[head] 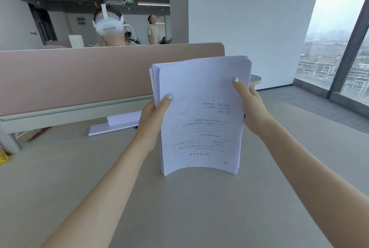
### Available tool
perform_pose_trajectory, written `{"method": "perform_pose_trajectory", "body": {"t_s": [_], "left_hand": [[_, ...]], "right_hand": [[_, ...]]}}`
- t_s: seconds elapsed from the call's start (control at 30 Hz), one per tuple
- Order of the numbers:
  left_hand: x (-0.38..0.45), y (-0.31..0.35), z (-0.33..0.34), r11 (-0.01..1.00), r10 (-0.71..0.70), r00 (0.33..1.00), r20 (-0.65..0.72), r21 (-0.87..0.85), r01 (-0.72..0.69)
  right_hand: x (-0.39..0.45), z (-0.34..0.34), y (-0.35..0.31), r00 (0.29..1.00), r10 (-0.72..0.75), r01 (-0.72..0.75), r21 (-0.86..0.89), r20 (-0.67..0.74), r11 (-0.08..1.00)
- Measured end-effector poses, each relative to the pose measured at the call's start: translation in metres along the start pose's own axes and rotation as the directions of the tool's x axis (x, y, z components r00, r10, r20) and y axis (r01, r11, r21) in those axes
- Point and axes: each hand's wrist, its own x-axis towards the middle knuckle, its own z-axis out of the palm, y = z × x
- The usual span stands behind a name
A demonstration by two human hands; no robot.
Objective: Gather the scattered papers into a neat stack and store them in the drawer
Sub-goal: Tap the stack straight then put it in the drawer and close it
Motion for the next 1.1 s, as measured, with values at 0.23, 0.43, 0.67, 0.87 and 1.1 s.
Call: {"method": "perform_pose_trajectory", "body": {"t_s": [0.23, 0.43, 0.67, 0.87, 1.1], "left_hand": [[0.007, 0.027, -0.003, 1.0, 0.007, 0.999, -0.032, 0.011, -0.007], [0.013, 0.042, 0.001, 0.98, -0.122, 0.987, 0.101, -0.144, 0.136], [0.002, 0.024, -0.01, 0.988, -0.118, 0.99, 0.08, 0.106, 0.11], [-0.002, 0.0, -0.007, 0.993, -0.121, 0.984, 0.13, 0.026, 0.119], [-0.005, -0.024, -0.002, 0.996, -0.054, 0.998, 0.029, 0.077, 0.051]], "right_hand": [[0.001, -0.009, -0.036, 0.987, -0.124, 0.125, 0.0, 0.105, 0.992], [-0.002, 0.003, -0.056, 0.979, -0.148, 0.154, -0.034, 0.141, 0.988], [0.011, 0.005, -0.053, 0.975, -0.221, 0.221, -0.108, 0.011, 0.969], [0.012, -0.005, -0.034, 0.982, -0.157, 0.166, -0.08, 0.108, 0.983], [-0.005, -0.015, 0.036, 0.96, 0.253, -0.247, -0.067, 0.121, 0.967]]}}
